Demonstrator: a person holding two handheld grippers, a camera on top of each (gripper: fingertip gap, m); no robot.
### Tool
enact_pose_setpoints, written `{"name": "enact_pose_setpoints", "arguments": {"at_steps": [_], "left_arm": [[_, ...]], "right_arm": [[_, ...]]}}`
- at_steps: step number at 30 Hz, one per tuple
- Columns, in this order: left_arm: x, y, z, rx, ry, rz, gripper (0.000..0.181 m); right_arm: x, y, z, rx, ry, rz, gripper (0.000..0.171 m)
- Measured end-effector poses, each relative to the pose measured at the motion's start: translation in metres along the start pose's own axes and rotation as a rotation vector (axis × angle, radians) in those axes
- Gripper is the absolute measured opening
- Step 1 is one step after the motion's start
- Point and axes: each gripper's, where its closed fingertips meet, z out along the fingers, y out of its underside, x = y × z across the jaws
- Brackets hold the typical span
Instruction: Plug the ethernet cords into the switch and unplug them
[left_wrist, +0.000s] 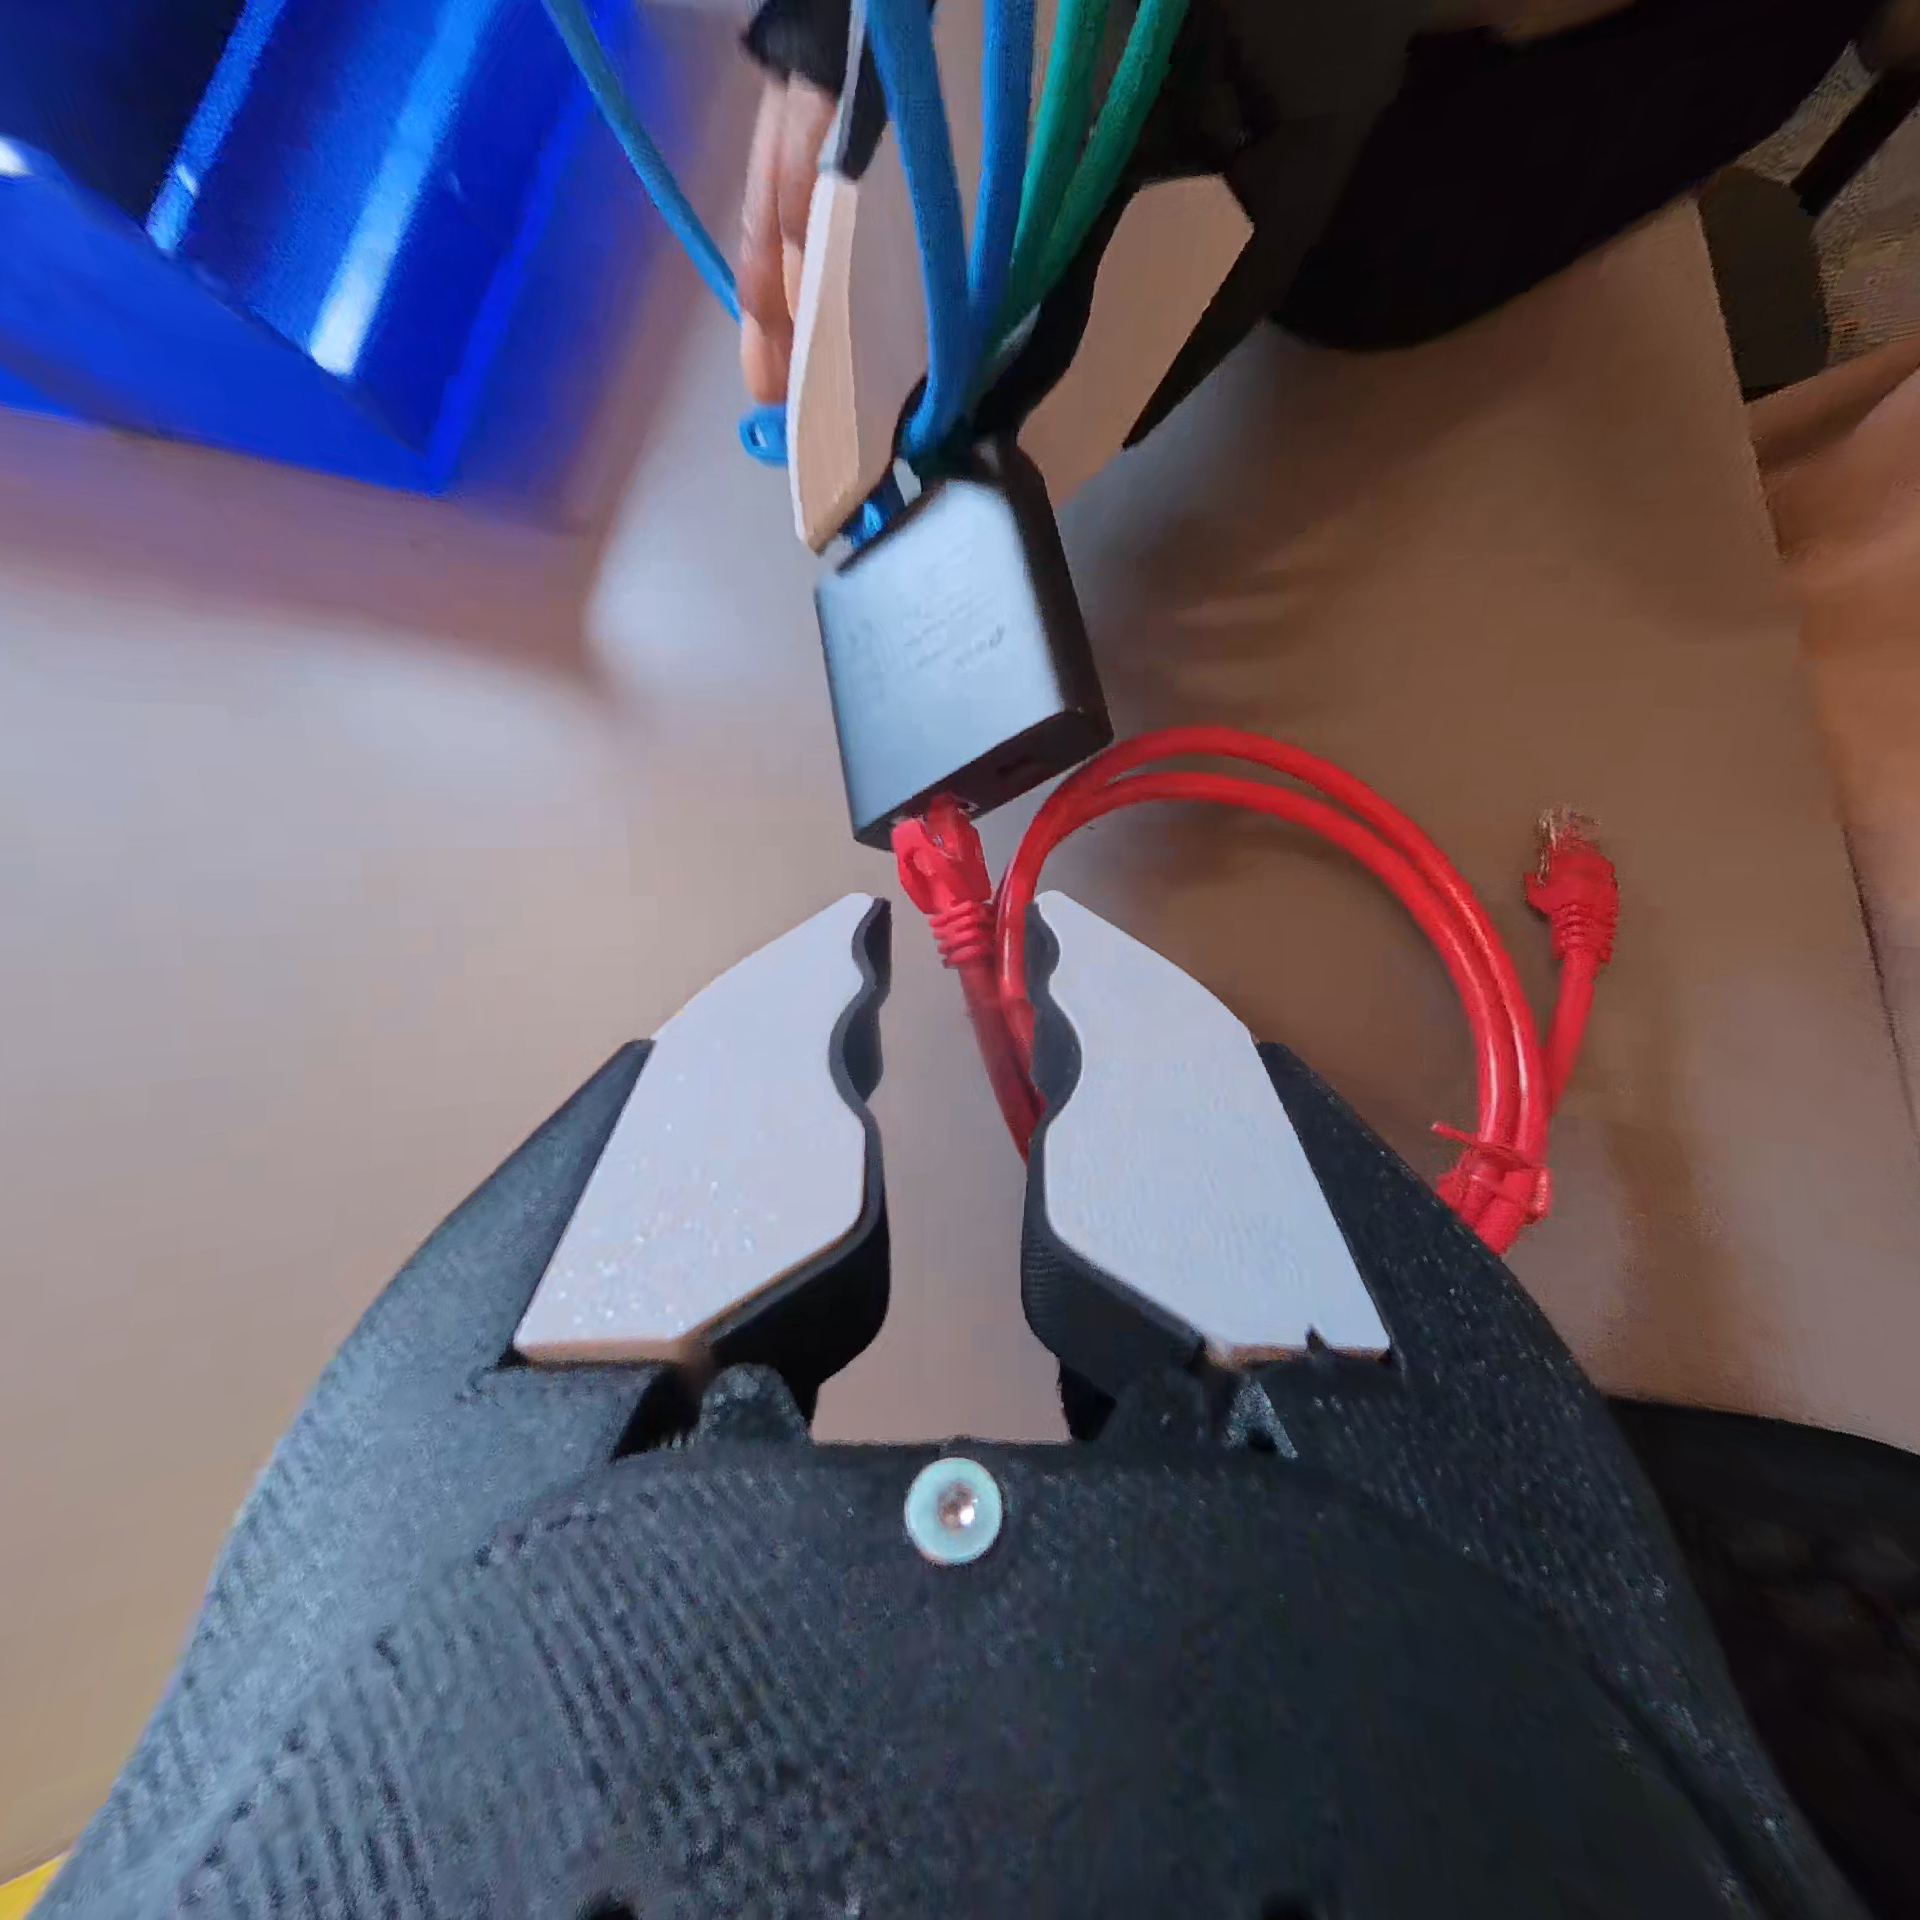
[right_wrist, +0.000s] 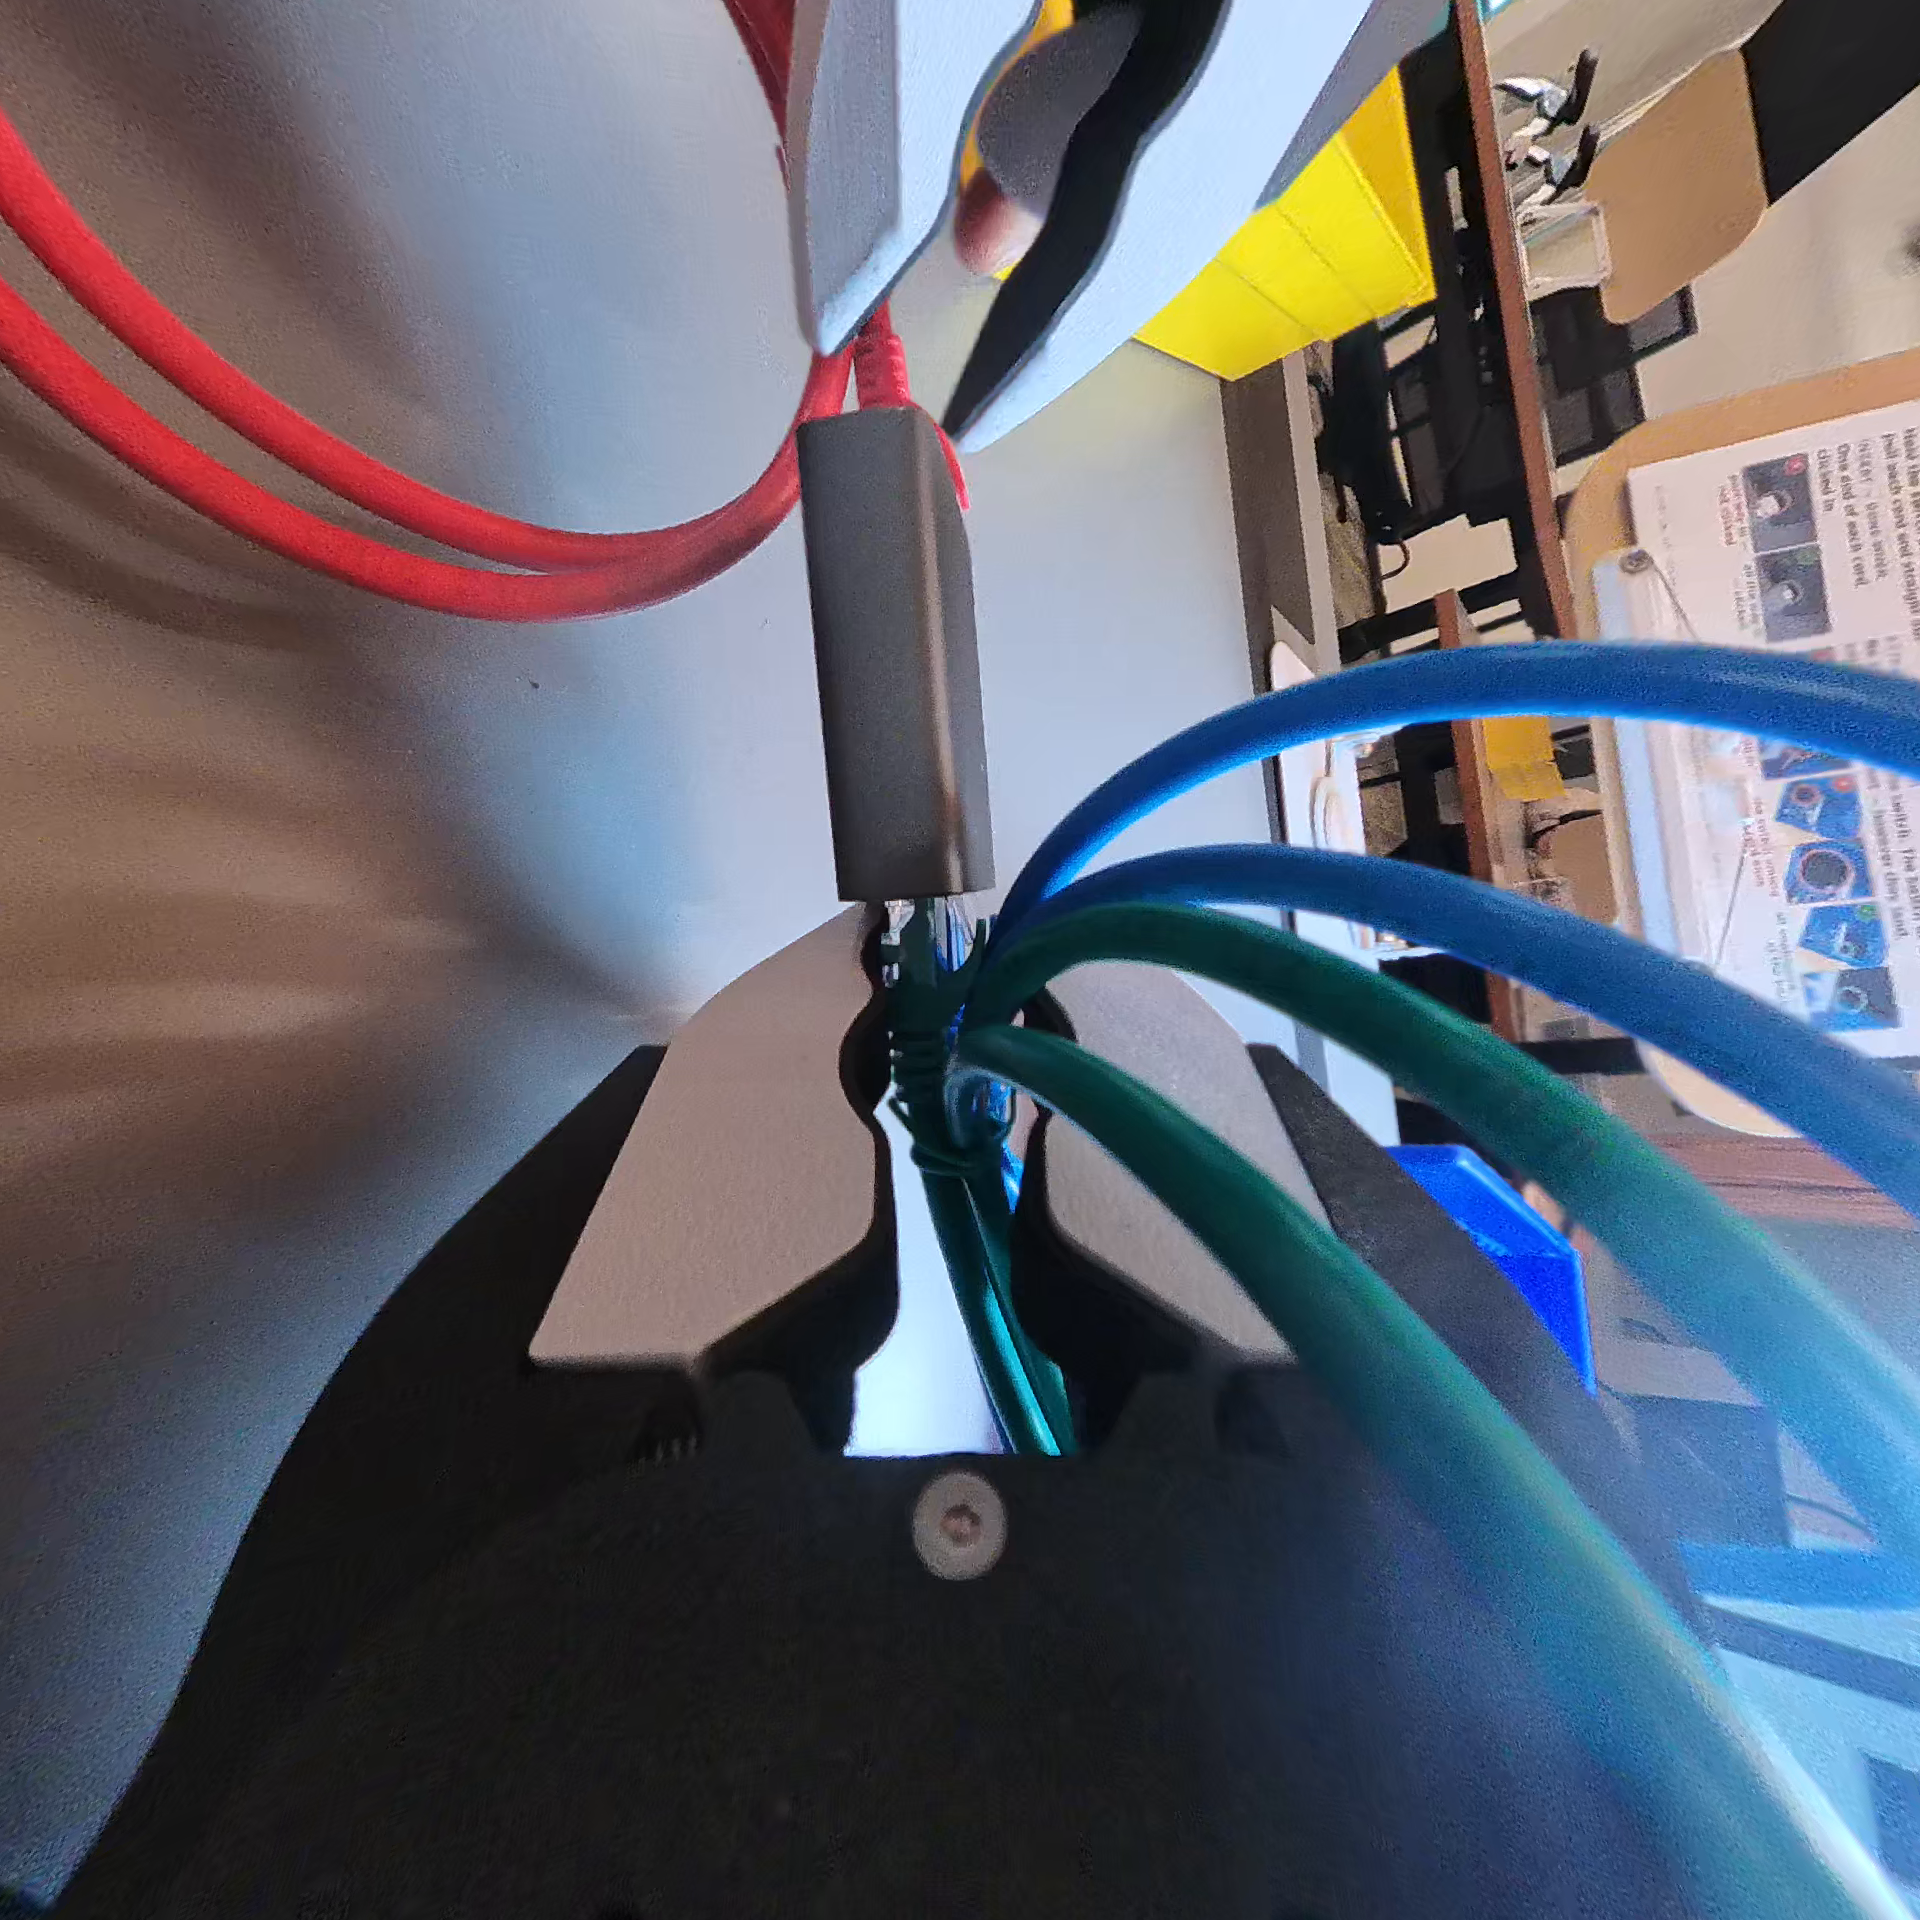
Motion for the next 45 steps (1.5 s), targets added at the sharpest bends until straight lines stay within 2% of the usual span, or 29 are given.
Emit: {"name": "enact_pose_setpoints", "arguments": {"at_steps": [4, 7, 11, 15, 22, 27, 32, 37, 40, 43, 45], "left_arm": [[0.007, -0.015, -0.004, 0.065, -0.068, 0.122, 0.033], [0.021, -0.028, 0.001, 0.119, -0.074, 0.206, 0.033], [0.039, -0.035, 0.008, 0.122, -0.039, 0.281, 0.037], [0.028, -0.042, 0.011, 0.148, -0.136, 0.297, 0.024], [0.009, -0.034, 0.003, 0.134, -0.199, 0.209, 0.021], [0.005, -0.033, 0.0, 0.168, -0.209, 0.179, 0.02], [0.005, -0.035, -0.003, 0.152, -0.264, 0.222, 0.02], [0.004, -0.057, -0.039, 0.279, -0.358, 0.27, 0.022], [-0.008, -0.066, -0.092, 0.439, -0.409, 0.164, 0.024], [-0.022, -0.051, -0.137, 0.609, -0.426, -0.009, 0.022], [-0.03, -0.026, -0.142, 0.635, -0.438, -0.102, 0.022]], "right_arm": [[-0.011, -0.003, -0.005, 0.054, -0.101, 0.098, 0.021], [-0.018, -0.011, -0.009, 0.091, -0.2, 0.174, 0.021], [-0.02, -0.011, -0.007, 0.038, -0.246, 0.223, 0.021], [-0.021, -0.019, -0.01, 0.076, -0.285, 0.292, 0.02], [-0.002, -0.018, -0.009, 0.059, -0.155, 0.326, 0.03], [0.006, -0.022, -0.01, 0.052, -0.103, 0.347, 0.031], [0.006, -0.025, -0.005, 0.012, -0.045, 0.254, 0.025], [0.037, -0.045, -0.03, 0.074, -0.006, 0.255, 0.022], [0.064, -0.032, -0.049, -0.023, 0.029, 0.217, 0.022], [0.097, -0.01, -0.072, -0.092, 0.047, 0.266, 0.022], [0.127, 0.01, -0.088, -0.157, 0.085, 0.303, 0.022]]}}
